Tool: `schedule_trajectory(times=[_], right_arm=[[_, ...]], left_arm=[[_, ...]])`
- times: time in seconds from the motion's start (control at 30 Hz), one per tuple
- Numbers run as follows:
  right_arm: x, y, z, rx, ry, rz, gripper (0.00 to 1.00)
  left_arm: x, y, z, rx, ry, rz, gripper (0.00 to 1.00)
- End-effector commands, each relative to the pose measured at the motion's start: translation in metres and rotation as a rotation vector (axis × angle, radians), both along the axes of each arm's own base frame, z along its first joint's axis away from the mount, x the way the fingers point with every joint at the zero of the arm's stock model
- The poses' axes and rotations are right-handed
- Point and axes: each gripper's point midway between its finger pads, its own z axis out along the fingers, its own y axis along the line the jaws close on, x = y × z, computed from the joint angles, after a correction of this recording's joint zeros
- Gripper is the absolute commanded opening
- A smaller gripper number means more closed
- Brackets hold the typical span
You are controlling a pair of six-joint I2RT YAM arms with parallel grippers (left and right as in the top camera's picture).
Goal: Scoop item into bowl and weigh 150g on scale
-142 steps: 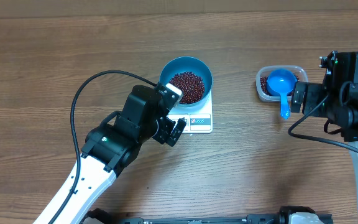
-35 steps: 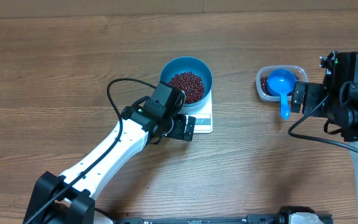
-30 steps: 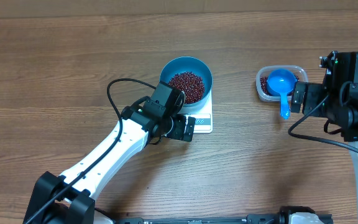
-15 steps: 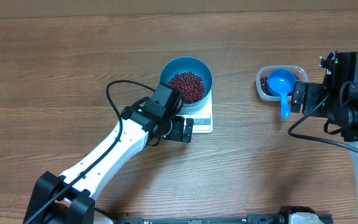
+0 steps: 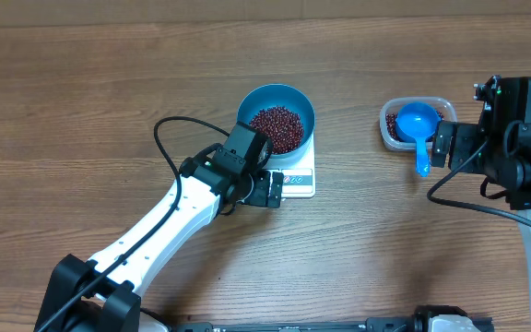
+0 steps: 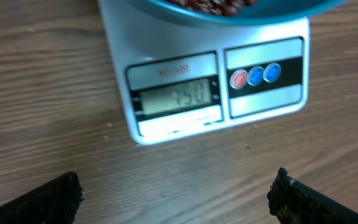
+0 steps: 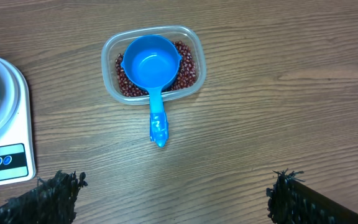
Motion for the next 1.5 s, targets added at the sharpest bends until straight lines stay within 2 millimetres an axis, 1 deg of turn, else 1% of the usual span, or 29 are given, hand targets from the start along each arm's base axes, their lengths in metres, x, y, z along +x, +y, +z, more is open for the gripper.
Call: schedule_trajectory(times=[0.0, 0.2, 0.27, 0.33, 0.4, 0.53, 0.57, 0.73, 0.8, 0.9, 1.47], right_arm=[[0.004, 0.002, 0.010, 0.003, -0.033, 0.007, 1.00], [0.004, 0.002, 0.010, 0.003, -0.033, 0.007, 1.00], [0.004, 0.002, 0.010, 0.003, -0.033, 0.007, 1.00], [0.004, 0.002, 0.010, 0.003, -0.033, 0.007, 1.00], [0.004, 0.002, 0.010, 0.003, -0.033, 0.007, 1.00], [0.004, 0.002, 0.010, 0.003, -0.033, 0.007, 1.00], [0.004, 0.002, 0.010, 0.003, -0.032, 0.007, 1.00], [0.004, 0.002, 0.010, 0.003, -0.033, 0.007, 1.00], [0.004, 0.002, 0.010, 0.003, -0.032, 0.007, 1.00], [0.004, 0.002, 0.010, 0.003, -0.033, 0.007, 1.00], [0.004, 0.002, 0.010, 0.003, -0.032, 0.007, 1.00]], left_arm=[[0.012, 0.013, 0.018, 0.045, -0.097, 0.042, 1.00], [0.025, 0.021, 0.048, 0.090, -0.270, -0.042, 0.99], [0.027, 0.027, 0.057, 0.105, -0.324, -0.059, 0.99], [0.027, 0.035, 0.061, 0.108, -0.355, -0.058, 1.00], [0.026, 0.049, 0.062, 0.106, -0.374, -0.030, 0.99], [0.016, 0.081, 0.053, 0.079, -0.380, 0.031, 1.00], [0.011, 0.099, 0.050, 0.071, -0.397, 0.067, 0.99], [0.000, 0.132, 0.052, 0.072, -0.478, 0.113, 1.00], [-0.004, 0.140, 0.054, 0.076, -0.516, 0.129, 1.00], [-0.011, 0.146, 0.056, 0.070, -0.573, 0.148, 0.99], [-0.049, 0.163, 0.065, 0.037, -0.886, 0.216, 1.00]])
